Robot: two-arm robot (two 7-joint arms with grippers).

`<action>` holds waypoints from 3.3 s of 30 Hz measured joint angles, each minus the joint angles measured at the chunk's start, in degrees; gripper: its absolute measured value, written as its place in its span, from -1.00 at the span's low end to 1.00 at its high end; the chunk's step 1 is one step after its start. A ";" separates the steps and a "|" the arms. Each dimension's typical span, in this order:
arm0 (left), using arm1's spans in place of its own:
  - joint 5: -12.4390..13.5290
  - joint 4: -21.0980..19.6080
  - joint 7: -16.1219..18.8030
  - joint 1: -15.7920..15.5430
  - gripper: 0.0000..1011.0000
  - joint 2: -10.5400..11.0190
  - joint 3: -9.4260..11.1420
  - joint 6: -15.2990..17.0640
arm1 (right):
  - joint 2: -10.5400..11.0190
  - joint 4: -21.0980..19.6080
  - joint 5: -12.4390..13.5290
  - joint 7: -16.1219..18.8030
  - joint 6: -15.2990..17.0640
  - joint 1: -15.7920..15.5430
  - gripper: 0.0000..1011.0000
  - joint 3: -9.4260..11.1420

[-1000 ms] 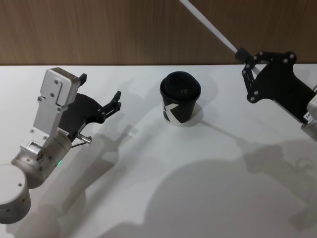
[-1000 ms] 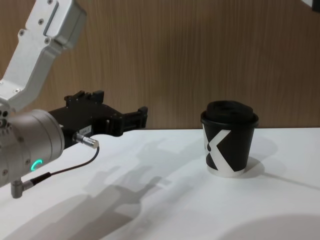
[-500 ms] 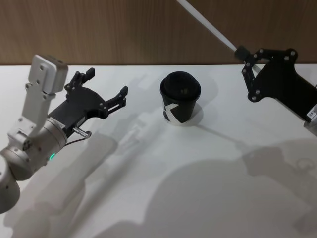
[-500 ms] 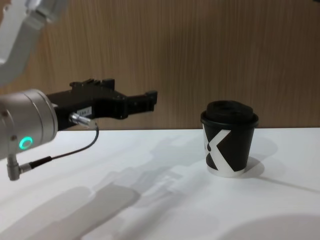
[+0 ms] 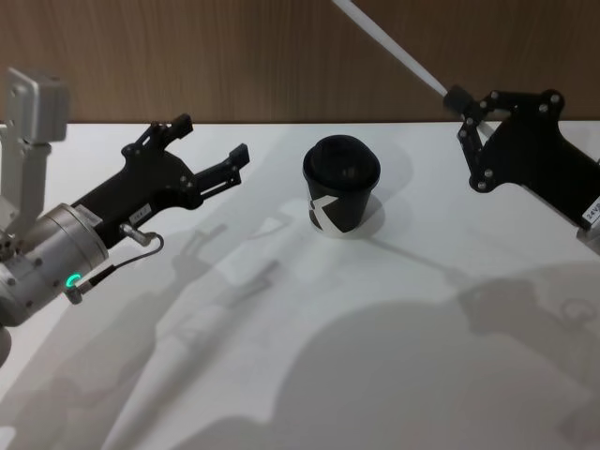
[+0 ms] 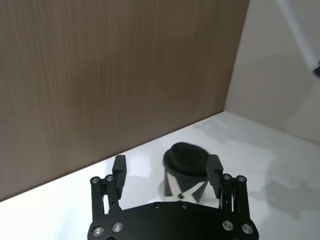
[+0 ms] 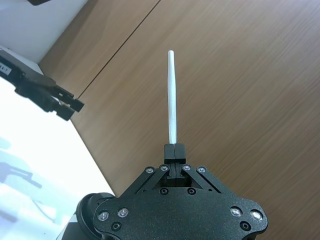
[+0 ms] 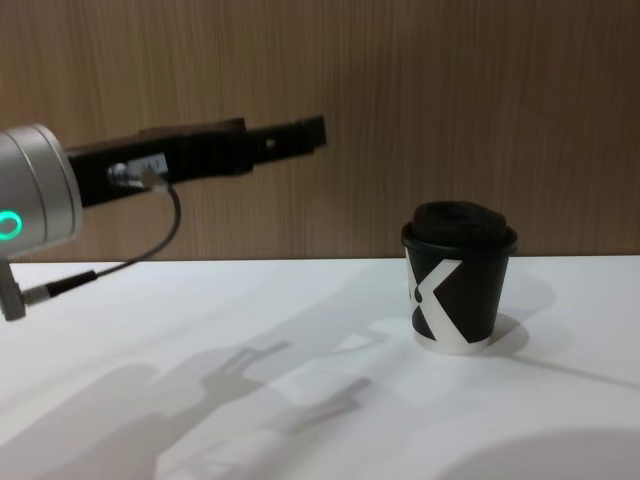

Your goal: Pick up the straw with one hand, pass it to the other hand, and insert it into the cup.

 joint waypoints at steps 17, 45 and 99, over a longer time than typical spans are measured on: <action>-16.83 -0.62 -11.11 -0.18 0.98 -0.84 -4.00 3.42 | 0.10 0.00 0.16 0.18 -0.16 0.07 -1.00 0.00; -36.28 2.59 -22.03 -5.13 0.98 -7.45 -2.42 10.71 | 0.13 0.01 0.21 0.25 -0.22 0.10 -1.00 0.00; -33.90 6.96 -9.82 -11.05 0.98 -14.98 6.35 6.74 | 0.13 0.01 0.20 0.24 -0.21 0.09 -1.00 0.01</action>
